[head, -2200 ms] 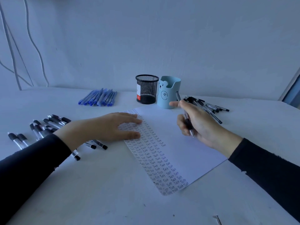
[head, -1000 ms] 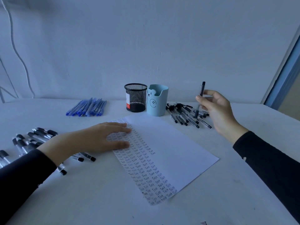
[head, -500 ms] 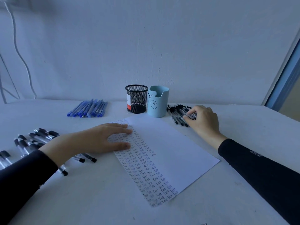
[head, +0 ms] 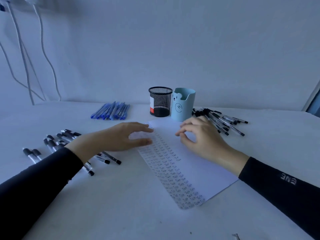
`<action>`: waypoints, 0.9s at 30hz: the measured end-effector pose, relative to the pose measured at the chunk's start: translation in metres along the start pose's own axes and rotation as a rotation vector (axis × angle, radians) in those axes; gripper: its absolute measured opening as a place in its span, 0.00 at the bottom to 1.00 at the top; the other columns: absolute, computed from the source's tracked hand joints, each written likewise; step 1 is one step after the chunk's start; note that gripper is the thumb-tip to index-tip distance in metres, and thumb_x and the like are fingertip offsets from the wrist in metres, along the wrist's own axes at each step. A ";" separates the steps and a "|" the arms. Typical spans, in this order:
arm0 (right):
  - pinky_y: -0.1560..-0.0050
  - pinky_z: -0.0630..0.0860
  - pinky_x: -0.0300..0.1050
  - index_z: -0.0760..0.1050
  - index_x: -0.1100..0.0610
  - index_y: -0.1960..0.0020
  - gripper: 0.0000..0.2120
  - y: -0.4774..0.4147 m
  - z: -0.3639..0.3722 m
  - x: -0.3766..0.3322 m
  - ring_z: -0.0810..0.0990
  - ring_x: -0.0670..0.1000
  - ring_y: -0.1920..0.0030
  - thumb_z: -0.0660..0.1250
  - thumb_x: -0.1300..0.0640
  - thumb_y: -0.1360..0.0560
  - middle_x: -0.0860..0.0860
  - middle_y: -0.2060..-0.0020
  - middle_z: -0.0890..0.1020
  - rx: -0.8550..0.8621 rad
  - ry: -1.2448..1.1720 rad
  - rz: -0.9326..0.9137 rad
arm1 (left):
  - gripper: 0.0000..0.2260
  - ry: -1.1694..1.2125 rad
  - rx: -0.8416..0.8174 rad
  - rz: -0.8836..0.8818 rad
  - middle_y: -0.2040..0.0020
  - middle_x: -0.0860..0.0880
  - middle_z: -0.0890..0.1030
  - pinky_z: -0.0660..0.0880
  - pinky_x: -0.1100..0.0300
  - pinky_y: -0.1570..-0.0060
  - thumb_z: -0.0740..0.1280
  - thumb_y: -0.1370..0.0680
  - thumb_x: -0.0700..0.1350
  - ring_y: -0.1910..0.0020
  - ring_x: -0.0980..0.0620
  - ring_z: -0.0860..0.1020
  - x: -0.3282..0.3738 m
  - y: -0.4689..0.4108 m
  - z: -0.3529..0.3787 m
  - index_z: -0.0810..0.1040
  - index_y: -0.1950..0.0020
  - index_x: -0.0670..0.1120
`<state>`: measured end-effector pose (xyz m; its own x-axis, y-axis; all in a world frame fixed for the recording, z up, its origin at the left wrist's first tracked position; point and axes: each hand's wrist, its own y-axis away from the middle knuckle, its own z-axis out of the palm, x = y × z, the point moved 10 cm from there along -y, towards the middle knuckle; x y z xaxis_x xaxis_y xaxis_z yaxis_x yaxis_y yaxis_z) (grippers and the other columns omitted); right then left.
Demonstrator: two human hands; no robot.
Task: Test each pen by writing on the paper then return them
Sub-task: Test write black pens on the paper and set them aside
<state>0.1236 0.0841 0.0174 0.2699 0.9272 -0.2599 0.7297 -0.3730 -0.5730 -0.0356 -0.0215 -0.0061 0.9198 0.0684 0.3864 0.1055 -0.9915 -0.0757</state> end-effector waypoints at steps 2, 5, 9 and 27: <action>0.44 0.61 0.34 0.84 0.50 0.53 0.11 0.005 0.004 -0.010 0.70 0.47 0.47 0.64 0.50 0.26 0.45 0.51 0.79 -0.016 -0.061 -0.057 | 0.24 0.026 0.057 -0.031 0.31 0.63 0.71 0.63 0.64 0.34 0.61 0.28 0.67 0.35 0.64 0.69 -0.003 0.006 -0.014 0.73 0.33 0.63; 0.41 0.63 0.40 0.84 0.51 0.53 0.07 0.011 0.005 -0.008 0.72 0.47 0.46 0.67 0.54 0.24 0.46 0.51 0.80 -0.025 -0.135 -0.075 | 0.20 0.013 0.145 -0.052 0.35 0.66 0.74 0.62 0.68 0.34 0.61 0.27 0.66 0.36 0.69 0.69 -0.009 0.018 -0.035 0.76 0.37 0.64; 0.41 0.68 0.45 0.84 0.52 0.52 0.07 0.011 0.004 -0.003 0.75 0.50 0.46 0.69 0.62 0.25 0.47 0.52 0.81 -0.026 -0.210 -0.050 | 0.16 -0.030 0.222 -0.063 0.38 0.65 0.76 0.61 0.79 0.40 0.62 0.25 0.61 0.41 0.75 0.70 -0.020 0.051 -0.054 0.79 0.40 0.60; 0.43 0.72 0.48 0.82 0.49 0.55 0.10 0.011 0.010 -0.009 0.76 0.50 0.48 0.70 0.63 0.26 0.43 0.55 0.80 -0.069 -0.184 -0.103 | 0.36 -0.292 0.175 -0.350 0.22 0.60 0.54 0.44 0.45 0.25 0.34 0.30 0.76 0.23 0.57 0.53 -0.095 0.105 -0.031 0.56 0.26 0.68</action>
<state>0.1233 0.0707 0.0058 0.0770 0.9358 -0.3441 0.7904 -0.2677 -0.5510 -0.1239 -0.1357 -0.0219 0.8825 0.4476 0.1441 0.4666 -0.8716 -0.1502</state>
